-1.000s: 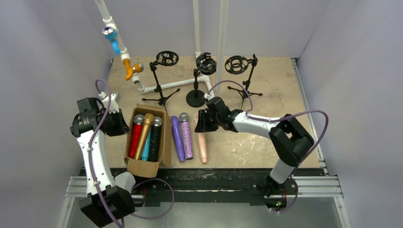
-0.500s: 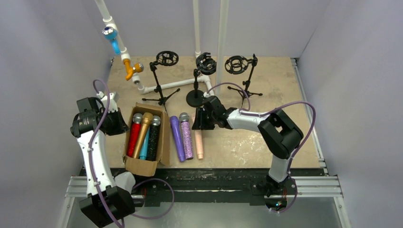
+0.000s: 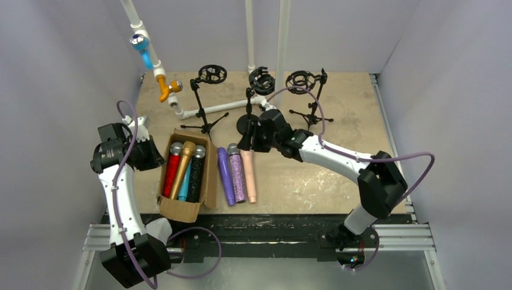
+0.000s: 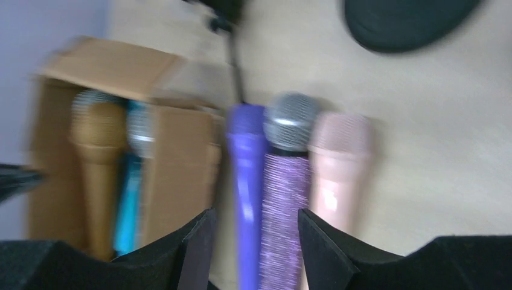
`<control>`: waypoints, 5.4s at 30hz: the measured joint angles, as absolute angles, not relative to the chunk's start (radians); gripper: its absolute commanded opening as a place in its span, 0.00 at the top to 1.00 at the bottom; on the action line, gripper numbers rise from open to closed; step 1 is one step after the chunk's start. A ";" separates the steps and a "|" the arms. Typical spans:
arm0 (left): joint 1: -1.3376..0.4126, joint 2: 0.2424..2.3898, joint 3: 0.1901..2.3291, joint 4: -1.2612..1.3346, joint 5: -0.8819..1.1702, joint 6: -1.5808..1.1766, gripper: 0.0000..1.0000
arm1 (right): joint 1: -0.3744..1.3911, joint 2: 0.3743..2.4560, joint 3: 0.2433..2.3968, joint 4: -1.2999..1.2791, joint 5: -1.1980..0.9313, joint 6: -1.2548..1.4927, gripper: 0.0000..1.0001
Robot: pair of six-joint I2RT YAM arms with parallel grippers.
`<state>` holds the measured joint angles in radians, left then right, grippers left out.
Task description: Attach the microphones to the stand
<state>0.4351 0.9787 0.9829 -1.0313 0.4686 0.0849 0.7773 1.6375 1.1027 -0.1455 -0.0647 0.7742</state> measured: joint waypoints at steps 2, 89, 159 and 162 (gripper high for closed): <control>0.435 0.976 0.974 -1.020 0.472 0.076 1.00 | 0.815 1.615 1.188 -0.163 -0.049 0.778 0.44; 0.429 0.958 0.926 -0.952 0.411 0.070 1.00 | 0.739 1.729 0.999 -0.133 0.008 0.675 0.50; 0.410 0.912 0.944 -0.965 0.556 0.061 1.00 | 1.108 2.406 2.235 -0.661 0.104 0.579 0.60; 0.410 0.918 0.941 -0.955 0.545 0.062 1.00 | 1.092 2.373 2.163 -0.575 0.064 0.605 0.70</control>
